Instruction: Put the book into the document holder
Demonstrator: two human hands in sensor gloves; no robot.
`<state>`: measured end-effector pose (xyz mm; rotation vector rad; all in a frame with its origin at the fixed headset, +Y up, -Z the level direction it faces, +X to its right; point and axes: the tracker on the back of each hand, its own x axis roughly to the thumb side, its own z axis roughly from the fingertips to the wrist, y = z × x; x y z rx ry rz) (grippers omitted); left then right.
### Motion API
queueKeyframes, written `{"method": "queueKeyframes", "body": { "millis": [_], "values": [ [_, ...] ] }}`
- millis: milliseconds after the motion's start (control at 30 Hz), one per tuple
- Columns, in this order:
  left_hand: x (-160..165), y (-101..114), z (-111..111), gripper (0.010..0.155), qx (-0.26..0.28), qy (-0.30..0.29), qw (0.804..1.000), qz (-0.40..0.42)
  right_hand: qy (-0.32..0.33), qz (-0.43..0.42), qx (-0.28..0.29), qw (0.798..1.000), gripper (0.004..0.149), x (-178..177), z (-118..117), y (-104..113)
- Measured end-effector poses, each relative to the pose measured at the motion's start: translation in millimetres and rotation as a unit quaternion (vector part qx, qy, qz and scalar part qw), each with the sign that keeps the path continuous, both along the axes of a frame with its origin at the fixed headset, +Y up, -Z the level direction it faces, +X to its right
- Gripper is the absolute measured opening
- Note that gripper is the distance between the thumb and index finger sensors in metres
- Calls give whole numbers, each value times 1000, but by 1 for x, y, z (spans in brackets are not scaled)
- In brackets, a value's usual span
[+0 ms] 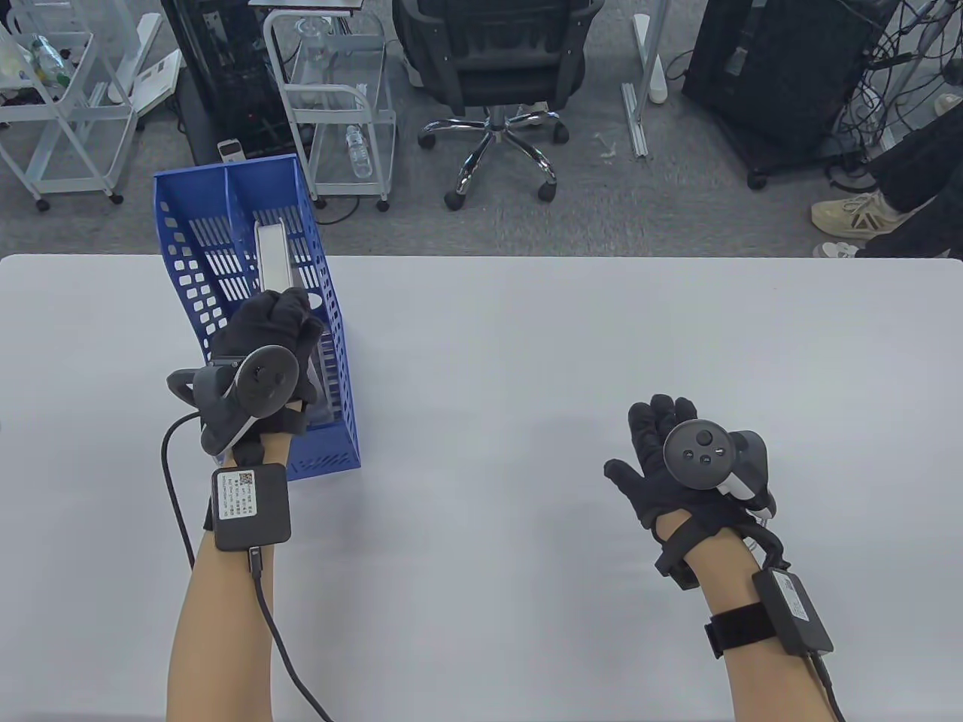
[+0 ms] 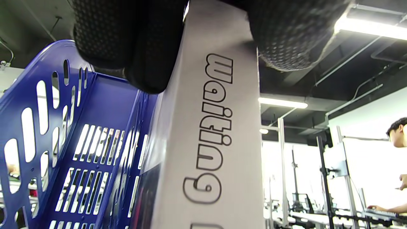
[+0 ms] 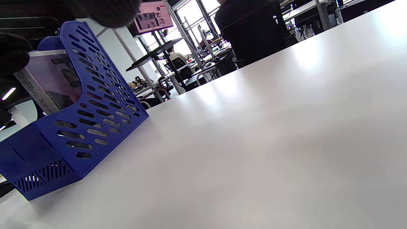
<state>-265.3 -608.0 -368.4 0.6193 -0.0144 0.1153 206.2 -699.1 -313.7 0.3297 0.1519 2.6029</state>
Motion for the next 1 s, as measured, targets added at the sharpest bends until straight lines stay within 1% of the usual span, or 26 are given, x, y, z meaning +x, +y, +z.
{"method": "queueKeyframes", "body": {
  "millis": [200, 300, 400, 433, 467, 500, 567, 600, 633, 733, 767, 833, 933, 1000],
  "values": [
    [-3, 8, 9, 64, -1, 3, 1000, 4, 0, -3, -2, 1000, 82, 0, 0, 0],
    [0, 20, 18, 66, 11, -2, 1000, 7, 0, -5, -2, 1000, 82, -1, 0, 0],
    [7, 38, 31, 66, 24, -4, 1000, 3, 4, -4, 2, 1000, 82, -4, 1, 2],
    [11, 45, 34, 65, 18, -2, 1000, 2, 5, -3, 2, 1000, 82, -4, 2, 2],
    [17, 52, 38, 65, -1, 13, 1000, -7, 7, -3, 2, 1000, 82, -6, 2, 2],
    [19, 55, 40, 66, -17, 23, 1000, -12, 7, -2, 2, 1000, 82, -6, 2, 2],
    [30, 63, 45, 68, -73, 45, 996, -17, 10, -1, 2, 1000, 82, -7, 2, 2],
    [36, 65, 48, 67, -100, 38, 994, -8, 11, -2, 2, 1000, 82, -8, 2, 2],
    [40, 65, 50, 67, -114, 22, 993, 8, 12, -3, 4, 1000, 82, -8, 2, 3],
    [56, 57, 57, 69, -155, -20, 985, 75, 17, -2, 7, 1000, 82, -11, 3, 5],
    [60, 53, 58, 69, -161, -29, 983, 86, 19, 1, 8, 1000, 82, -13, 4, 5],
    [75, 38, 60, 71, -182, -51, 977, 103, 26, 6, 11, 1000, 82, -17, 5, 7],
    [94, 14, 58, 73, -259, -66, 957, 110, 38, 6, 10, 999, 82, -26, 9, 9],
    [101, 1, 57, 75, -296, -76, 944, 125, 46, 10, 8, 999, 82, -31, 11, 11]
  ]
}}
